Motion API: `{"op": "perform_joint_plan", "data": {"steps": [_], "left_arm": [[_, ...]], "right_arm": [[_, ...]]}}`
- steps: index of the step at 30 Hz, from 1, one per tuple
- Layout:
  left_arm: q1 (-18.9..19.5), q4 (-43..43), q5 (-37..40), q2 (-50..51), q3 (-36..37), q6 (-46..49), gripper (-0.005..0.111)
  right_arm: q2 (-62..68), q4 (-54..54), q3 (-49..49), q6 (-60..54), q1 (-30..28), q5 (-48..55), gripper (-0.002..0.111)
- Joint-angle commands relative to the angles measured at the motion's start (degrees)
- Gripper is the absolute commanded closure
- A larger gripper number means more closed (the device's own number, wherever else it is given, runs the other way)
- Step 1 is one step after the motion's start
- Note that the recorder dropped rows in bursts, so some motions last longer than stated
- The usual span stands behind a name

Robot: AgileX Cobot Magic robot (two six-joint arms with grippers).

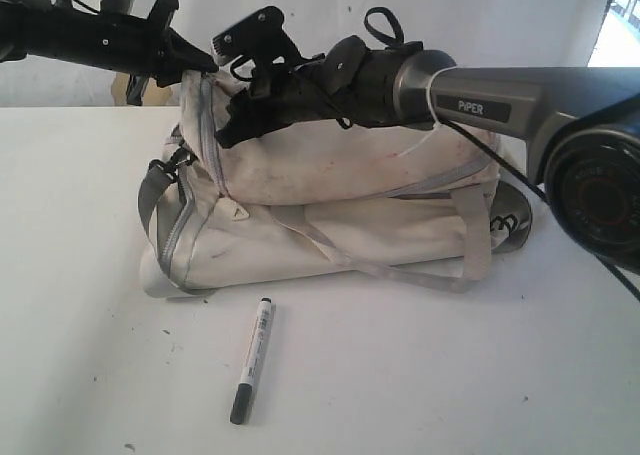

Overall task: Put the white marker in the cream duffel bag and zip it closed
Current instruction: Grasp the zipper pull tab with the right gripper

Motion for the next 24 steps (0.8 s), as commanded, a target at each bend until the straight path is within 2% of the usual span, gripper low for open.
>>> {"op": "perform_joint_plan", "data": {"steps": [1, 10, 12, 15, 24], "left_arm": [[-0.16, -2.76, 0.70, -0.32, -0.15, 0.24, 0.106], [-0.16, -2.76, 0.70, -0.32, -0.15, 0.88, 0.106], [-0.16, -2.76, 0.70, -0.32, -0.15, 1.24, 0.106], [-0.16, -2.76, 0.70, -0.32, -0.15, 1.24, 0.106], [-0.16, -1.79, 0.70, -0.32, -0.15, 1.13, 0.106]], "right_arm": [[0.28, 0.20, 0.03, -0.64, 0.00, -2.82, 0.073], [1.92, 0.33, 0.03, -0.64, 0.08, -1.94, 0.076], [1.92, 0.33, 0.03, -0.64, 0.08, -1.27, 0.085], [1.92, 0.33, 0.03, -0.64, 0.08, 0.33, 0.107], [0.61, 0.21, 0.03, -0.38, 0.08, 10.04, 0.108]]}}
